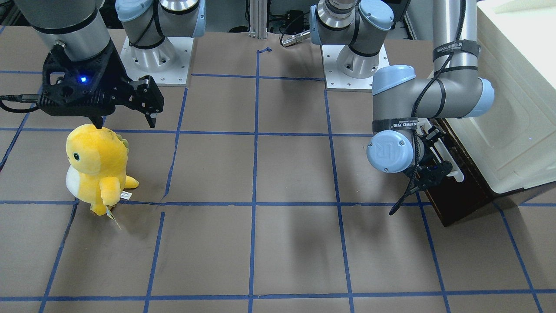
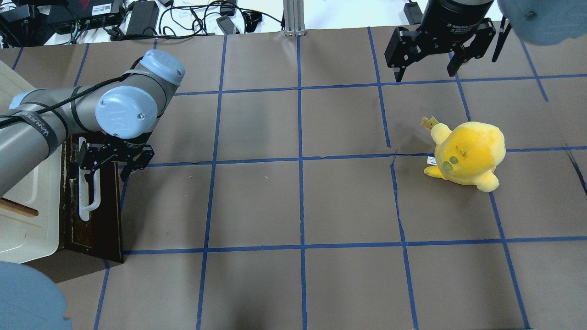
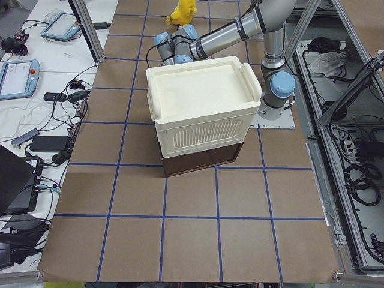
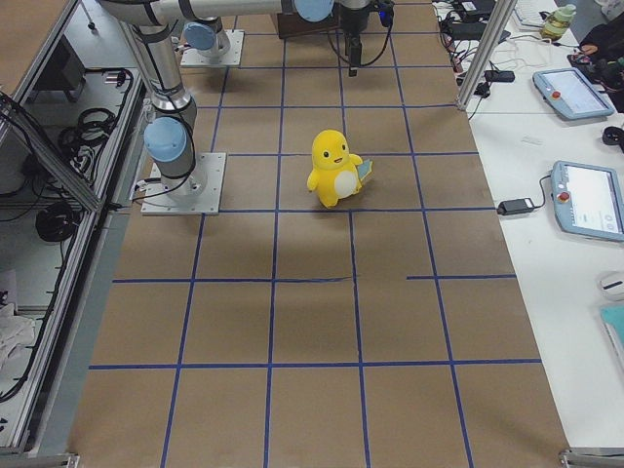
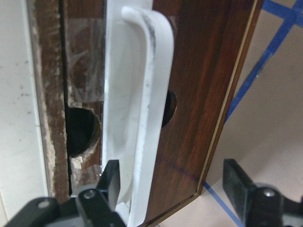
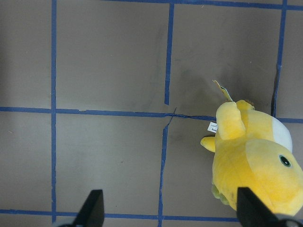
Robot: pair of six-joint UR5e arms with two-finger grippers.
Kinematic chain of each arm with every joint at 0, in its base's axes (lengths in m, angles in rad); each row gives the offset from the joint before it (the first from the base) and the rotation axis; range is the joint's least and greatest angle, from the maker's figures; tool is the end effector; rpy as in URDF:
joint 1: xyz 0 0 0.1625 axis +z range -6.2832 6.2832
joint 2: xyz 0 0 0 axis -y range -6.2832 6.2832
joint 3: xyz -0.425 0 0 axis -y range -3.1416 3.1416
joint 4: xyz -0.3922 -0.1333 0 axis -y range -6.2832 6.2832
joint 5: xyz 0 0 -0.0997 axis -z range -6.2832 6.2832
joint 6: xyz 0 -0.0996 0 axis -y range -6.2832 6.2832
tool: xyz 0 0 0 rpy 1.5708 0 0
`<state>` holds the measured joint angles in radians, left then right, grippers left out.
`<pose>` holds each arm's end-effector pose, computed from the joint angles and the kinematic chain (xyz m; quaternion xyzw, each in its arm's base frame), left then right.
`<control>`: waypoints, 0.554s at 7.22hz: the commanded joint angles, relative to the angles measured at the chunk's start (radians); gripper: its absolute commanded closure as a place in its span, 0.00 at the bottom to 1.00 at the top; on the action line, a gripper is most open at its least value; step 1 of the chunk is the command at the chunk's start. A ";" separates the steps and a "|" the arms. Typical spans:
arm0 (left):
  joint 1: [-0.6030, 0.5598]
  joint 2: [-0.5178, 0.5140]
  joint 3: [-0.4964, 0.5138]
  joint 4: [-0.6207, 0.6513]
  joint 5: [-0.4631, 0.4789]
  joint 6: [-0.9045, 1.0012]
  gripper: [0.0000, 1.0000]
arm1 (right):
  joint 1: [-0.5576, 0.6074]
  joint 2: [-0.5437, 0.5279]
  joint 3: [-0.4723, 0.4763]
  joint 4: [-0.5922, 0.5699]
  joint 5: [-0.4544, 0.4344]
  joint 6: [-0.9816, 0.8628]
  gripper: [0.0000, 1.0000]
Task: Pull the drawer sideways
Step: 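Lower the left gripper around the white handle and close it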
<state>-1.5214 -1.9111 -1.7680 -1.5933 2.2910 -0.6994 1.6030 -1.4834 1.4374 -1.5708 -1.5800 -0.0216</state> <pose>-0.0417 -0.5262 0.2459 -0.2383 0.8727 0.1370 0.4035 0.1495 -0.5285 0.5090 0.0268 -0.9994 0.0230 0.0045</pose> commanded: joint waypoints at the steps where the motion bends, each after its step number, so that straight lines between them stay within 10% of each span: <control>1: 0.004 -0.006 -0.001 -0.001 -0.002 0.003 0.22 | 0.000 0.000 0.000 0.000 0.000 0.000 0.00; 4: 0.006 -0.008 0.002 -0.001 -0.001 0.015 0.40 | 0.000 0.000 0.000 0.000 0.000 0.000 0.00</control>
<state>-1.5167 -1.9195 -1.7663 -1.5938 2.2872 -0.6930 1.6030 -1.4833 1.4374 -1.5708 -1.5806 -0.0221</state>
